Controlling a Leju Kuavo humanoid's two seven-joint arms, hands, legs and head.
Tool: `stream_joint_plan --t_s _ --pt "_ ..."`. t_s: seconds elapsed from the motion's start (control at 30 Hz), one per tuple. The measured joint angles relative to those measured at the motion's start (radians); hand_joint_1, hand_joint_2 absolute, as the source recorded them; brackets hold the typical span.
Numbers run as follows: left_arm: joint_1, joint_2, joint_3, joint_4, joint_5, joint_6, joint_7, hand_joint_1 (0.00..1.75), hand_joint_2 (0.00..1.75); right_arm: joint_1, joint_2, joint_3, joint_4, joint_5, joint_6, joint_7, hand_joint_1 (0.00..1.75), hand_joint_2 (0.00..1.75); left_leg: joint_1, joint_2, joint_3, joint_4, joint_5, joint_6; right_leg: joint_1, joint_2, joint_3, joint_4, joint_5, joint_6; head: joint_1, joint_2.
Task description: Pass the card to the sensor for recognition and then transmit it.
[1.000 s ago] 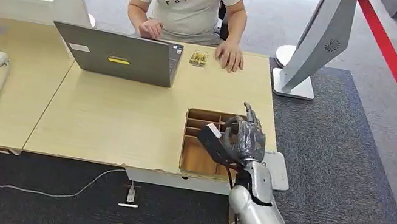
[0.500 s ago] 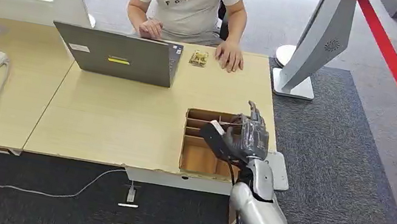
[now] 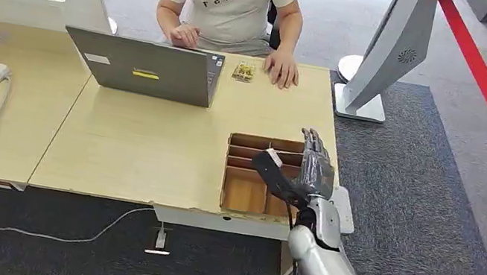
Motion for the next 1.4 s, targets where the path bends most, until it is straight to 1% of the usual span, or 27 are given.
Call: stream_joint_plan --t_s 0.17,0.27,0.4,0.57,0.67,0.7,0.73,0.87,1.0,1.2,1.27,1.3,1.33,1.37,1.4 --pt "0.0 0.0 0.0 0.0 0.004 -0.006 0.0 0.0 1.75 0.007 -0.016 -0.002 -0.007 0.011 -0.007 0.028 0.0 1.75 0.0 0.0 0.0 0.0 0.0 0.0 0.0 0.0 0.0 0.0 0.0 0.0 0.0 0.0" --pt "0.0 0.0 0.0 0.0 0.005 -0.006 0.0 0.0 1.75 0.007 -0.031 -0.004 -0.008 0.027 -0.026 0.056 0.0 1.75 0.0 0.0 0.0 0.0 0.0 0.0 0.0 0.0 0.0 0.0 0.0 0.0 0.0 0.0" --pt "0.001 0.0 0.0 0.0 0.009 -0.005 0.0 0.0 1.75 0.005 -0.068 -0.021 -0.017 0.032 -0.056 0.093 0.0 1.75 0.0 0.0 0.0 0.0 0.0 0.0 0.0 0.0 0.0 0.0 0.0 0.0 0.0 0.0" --pt "0.001 0.0 0.0 0.0 0.011 -0.006 0.0 0.0 1.75 0.005 -0.103 -0.035 -0.024 0.035 -0.058 0.101 0.0 1.75 0.0 0.0 0.0 0.0 0.0 0.0 0.0 0.0 0.0 0.0 0.0 0.0 0.0 0.0" --pt "0.001 0.0 0.0 0.0 0.012 -0.007 0.0 0.0 1.75 0.005 -0.113 -0.036 -0.027 0.036 -0.058 0.101 0.0 1.75 0.0 0.0 0.0 0.0 0.0 0.0 0.0 0.0 0.0 0.0 0.0 0.0 0.0 0.0" --pt "0.001 0.0 0.0 0.0 0.013 -0.009 0.0 0.0 1.75 0.006 -0.114 -0.036 -0.03 0.035 -0.058 0.101 0.03 1.75 0.0 0.0 0.0 0.0 0.0 0.0 0.0 0.0 0.0 0.0 0.0 0.0 0.0 0.0" --pt "0.001 0.0 0.0 0.0 0.013 -0.013 0.0 0.0 1.75 0.006 -0.114 -0.036 -0.031 0.035 -0.057 0.101 0.03 1.75 0.0 0.0 0.0 0.0 0.0 0.0 0.0 0.0 0.0 0.0 0.0 0.0 0.0 0.0" --pt "0.001 0.0 0.0 0.0 0.013 -0.014 0.0 0.0 1.75 0.009 -0.113 -0.036 -0.035 0.024 -0.048 0.079 0.05 1.75 0.0 0.0 0.0 0.0 0.0 0.0 0.0 0.0 0.001 0.0 0.0 0.0 0.0 0.0" --pt "0.0 0.0 0.0 0.0 0.01 -0.014 0.0 0.0 1.75 0.01 -0.105 -0.035 -0.037 -0.011 -0.021 0.05 0.05 1.75 0.0 0.0 0.0 0.0 0.0 0.0 0.0 0.0 0.001 0.0 0.0 0.0 0.0 0.0" --pt "0.001 0.0 0.0 0.0 0.01 -0.014 0.0 0.0 1.75 0.014 -0.082 -0.035 -0.051 -0.153 0.064 -0.01 0.09 1.75 0.0 0.0 0.0 0.0 0.0 0.0 0.0 0.0 0.001 0.0 0.0 0.0 0.0 0.0" --pt "0.001 0.0 0.0 0.0 0.011 -0.015 0.0 0.0 1.75 0.015 -0.076 -0.035 -0.058 -0.179 0.079 -0.018 0.1 1.75 0.0 0.0 0.0 0.0 0.0 0.0 0.0 0.0 0.001 0.0 0.0 0.0 0.0 0.0" --pt "0.001 0.0 0.0 0.0 0.013 -0.016 0.0 0.0 1.75 0.016 -0.073 -0.035 -0.062 -0.193 0.087 -0.022 0.12 1.75 0.0 0.0 0.0 0.0 0.0 0.0 0.0 0.0 0.001 0.0 0.0 0.0 0.0 0.0" --pt "0.0 0.0 0.0 0.0 0.014 -0.019 0.0 0.0 1.75 0.017 -0.072 -0.035 -0.068 -0.212 0.098 -0.024 0.17 1.75 0.0 0.0 0.0 0.0 0.0 0.0 0.0 0.0 0.001 0.0 0.0 0.0 0.0 0.0" --pt "0.0 0.0 0.0 0.001 0.016 -0.022 0.0 0.0 1.75 0.017 -0.07 -0.035 -0.076 -0.225 0.105 -0.025 0.17 1.75 0.0 0.0 0.0 0.0 0.0 0.0 0.0 0.0 0.001 0.0 0.0 0.0 0.0 0.0" --pt "0.0 0.0 0.0 0.001 0.018 -0.024 0.0 0.0 1.75 0.017 -0.068 -0.035 -0.082 -0.234 0.11 -0.025 0.28 1.75 0.0 0.0 0.0 0.0 0.0 0.0 0.0 0.0 0.001 0.0 0.0 0.0 0.0 0.0"
